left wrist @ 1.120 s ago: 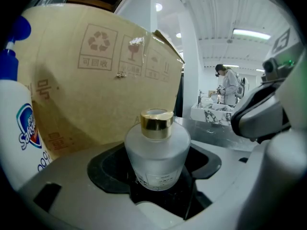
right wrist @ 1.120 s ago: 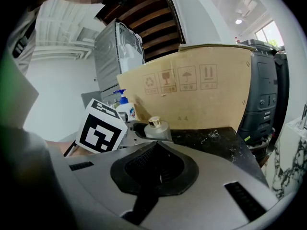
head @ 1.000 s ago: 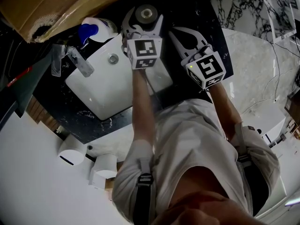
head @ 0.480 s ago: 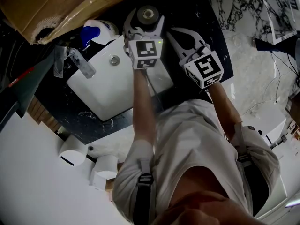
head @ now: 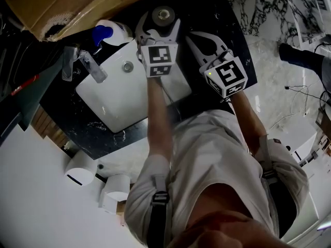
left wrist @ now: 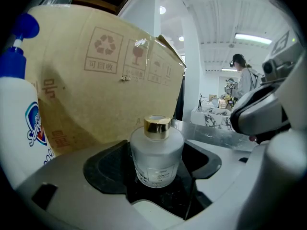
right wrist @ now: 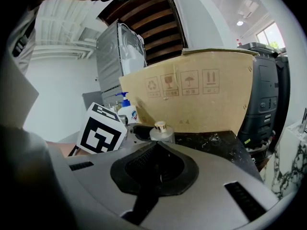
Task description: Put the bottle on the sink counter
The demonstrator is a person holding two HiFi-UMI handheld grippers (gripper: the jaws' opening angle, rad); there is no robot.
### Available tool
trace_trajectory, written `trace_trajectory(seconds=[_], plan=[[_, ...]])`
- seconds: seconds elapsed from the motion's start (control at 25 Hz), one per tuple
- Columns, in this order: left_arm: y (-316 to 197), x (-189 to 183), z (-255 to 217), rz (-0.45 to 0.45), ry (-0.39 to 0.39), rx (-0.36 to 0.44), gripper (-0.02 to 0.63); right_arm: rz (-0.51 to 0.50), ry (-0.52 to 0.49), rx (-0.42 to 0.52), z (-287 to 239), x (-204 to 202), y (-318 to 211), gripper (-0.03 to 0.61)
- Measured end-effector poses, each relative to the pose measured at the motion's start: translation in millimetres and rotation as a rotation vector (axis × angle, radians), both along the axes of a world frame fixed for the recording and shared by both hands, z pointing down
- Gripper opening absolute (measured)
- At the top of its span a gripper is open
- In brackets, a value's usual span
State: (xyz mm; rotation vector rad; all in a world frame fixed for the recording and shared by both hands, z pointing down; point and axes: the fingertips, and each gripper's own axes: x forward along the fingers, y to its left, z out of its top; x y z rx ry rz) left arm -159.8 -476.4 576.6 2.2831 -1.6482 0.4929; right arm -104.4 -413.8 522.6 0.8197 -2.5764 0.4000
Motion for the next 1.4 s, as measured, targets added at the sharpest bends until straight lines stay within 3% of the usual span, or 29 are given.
trace_trajectory(seconds=[0.72,0.76,0.84,1.08,1.28,1.4], plan=[[59,-12,-37,-0.039,0.036,0.031,0.328,-0.01,-0.014,0.062,-31,0,29,-0.002],[62,-13,-42,-0.042,0.035,0.04,0.315,-0.011,-0.016,0.068,-33,0,30,-0.002],[68,-18,-53,-0.061,0.026,0.067,0.206,-0.011,-0.022,0.082,-40,0,31,-0.002],[89,-28,-84,-0.109,0.042,0.121,0.072,-0.038,-0.089,0.119,-66,-1,36,-0.002],[111,-35,-108,-0.143,0.07,0.151,0.012,-0.019,-0.176,0.134,-87,3,36,-0.002],[124,-36,-114,-0.157,0.093,0.148,0.005,-0.025,-0.171,0.133,-88,6,41,-0.003]])
